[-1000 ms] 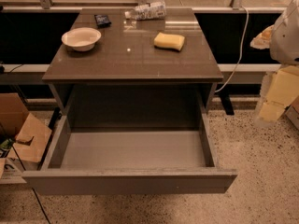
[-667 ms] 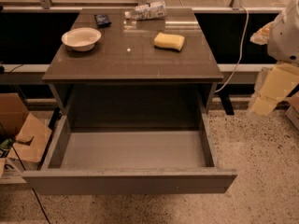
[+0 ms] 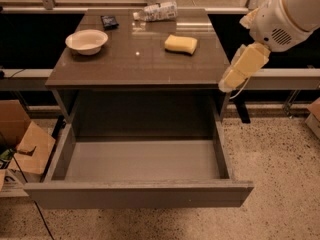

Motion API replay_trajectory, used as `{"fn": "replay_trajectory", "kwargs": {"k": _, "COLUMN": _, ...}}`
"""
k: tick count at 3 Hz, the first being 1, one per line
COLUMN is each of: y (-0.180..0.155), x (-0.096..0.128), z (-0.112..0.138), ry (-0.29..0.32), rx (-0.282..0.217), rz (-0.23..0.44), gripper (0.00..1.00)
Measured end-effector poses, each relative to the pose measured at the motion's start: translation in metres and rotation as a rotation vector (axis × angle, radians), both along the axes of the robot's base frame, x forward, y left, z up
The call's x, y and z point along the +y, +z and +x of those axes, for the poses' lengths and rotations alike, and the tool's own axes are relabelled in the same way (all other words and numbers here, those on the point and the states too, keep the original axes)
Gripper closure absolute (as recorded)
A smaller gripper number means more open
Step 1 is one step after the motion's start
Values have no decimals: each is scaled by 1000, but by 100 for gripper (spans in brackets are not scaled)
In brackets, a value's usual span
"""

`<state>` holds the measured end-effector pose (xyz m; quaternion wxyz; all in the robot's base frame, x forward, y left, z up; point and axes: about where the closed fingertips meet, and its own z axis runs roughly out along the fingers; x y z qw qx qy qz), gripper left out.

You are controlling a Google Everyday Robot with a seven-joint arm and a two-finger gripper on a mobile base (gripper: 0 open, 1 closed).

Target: Place sponge into top drawer

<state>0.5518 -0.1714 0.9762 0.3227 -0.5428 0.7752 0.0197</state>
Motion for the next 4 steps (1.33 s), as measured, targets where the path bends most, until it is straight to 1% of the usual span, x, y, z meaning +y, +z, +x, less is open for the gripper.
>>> {"fn": "replay_trajectory", "kwargs": {"k": 1, "y": -3, "x": 20, "z": 44, "ry": 13, "rx": -7, "rz": 79, "gripper": 0}}
{"fn": "replay_trajectory", "kwargs": {"k": 2, "y": -13, "x": 32, "z": 87, "ry": 20, "rx": 16, "rz": 142, "gripper": 0}}
{"fn": "replay_trajectory", "kwargs": {"k": 3, "y": -23, "x": 41, "z": 134, "ry": 23, "rx": 38, "rz": 189, "gripper": 0}}
{"fn": "replay_trajectory", "kwargs": {"k": 4, "y": -23, "x": 41, "z": 134, "ry": 23, "rx": 38, "rz": 189, "gripper": 0}}
